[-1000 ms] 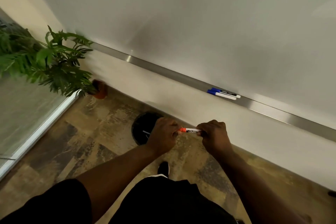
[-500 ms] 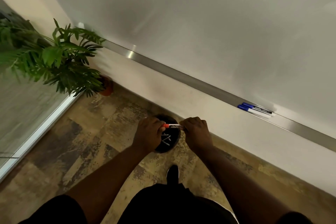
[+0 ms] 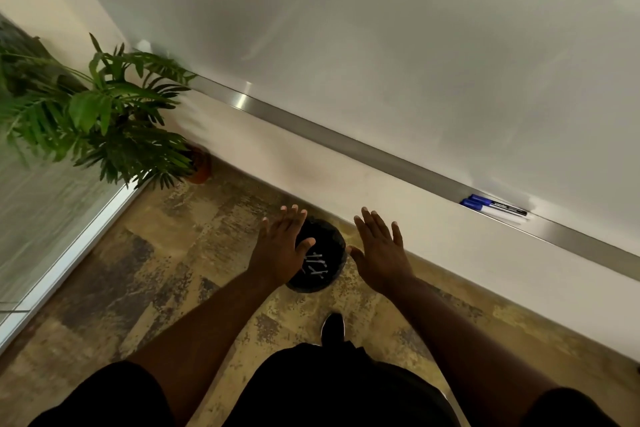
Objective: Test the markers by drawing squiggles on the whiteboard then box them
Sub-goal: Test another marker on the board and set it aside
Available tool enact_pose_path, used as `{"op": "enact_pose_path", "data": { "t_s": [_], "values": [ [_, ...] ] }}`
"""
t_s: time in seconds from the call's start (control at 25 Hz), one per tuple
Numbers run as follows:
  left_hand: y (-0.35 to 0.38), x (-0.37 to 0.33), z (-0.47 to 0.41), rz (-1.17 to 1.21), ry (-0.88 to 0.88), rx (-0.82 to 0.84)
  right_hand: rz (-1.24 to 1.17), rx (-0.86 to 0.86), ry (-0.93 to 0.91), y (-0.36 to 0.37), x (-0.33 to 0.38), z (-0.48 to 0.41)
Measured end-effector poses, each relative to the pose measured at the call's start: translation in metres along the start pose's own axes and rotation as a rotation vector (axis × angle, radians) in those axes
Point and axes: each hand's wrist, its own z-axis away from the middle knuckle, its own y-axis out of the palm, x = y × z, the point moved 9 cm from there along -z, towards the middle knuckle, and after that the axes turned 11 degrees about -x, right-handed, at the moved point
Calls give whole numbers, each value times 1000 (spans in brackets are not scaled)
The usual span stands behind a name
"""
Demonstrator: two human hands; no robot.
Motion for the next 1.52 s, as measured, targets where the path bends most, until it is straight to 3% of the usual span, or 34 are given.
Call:
{"op": "enact_pose_path", "data": {
  "t_s": [0.24, 0.48, 0.76, 1.08, 1.52],
  "values": [
    [7, -41, -26, 20, 111, 37, -7, -58, 95, -22, -35, 5],
    [22, -129, -55, 24, 304, 105, -22, -167, 245, -59, -89, 25],
    [63, -247, -101, 55, 442, 109, -108, -400, 522, -104, -202, 52],
    [111, -316, -154, 20, 393, 142, -191, -546, 712, -122, -323, 57],
    [132, -326, -173, 71, 119, 44, -434, -463, 611, -106, -351, 40]
  ]
}}
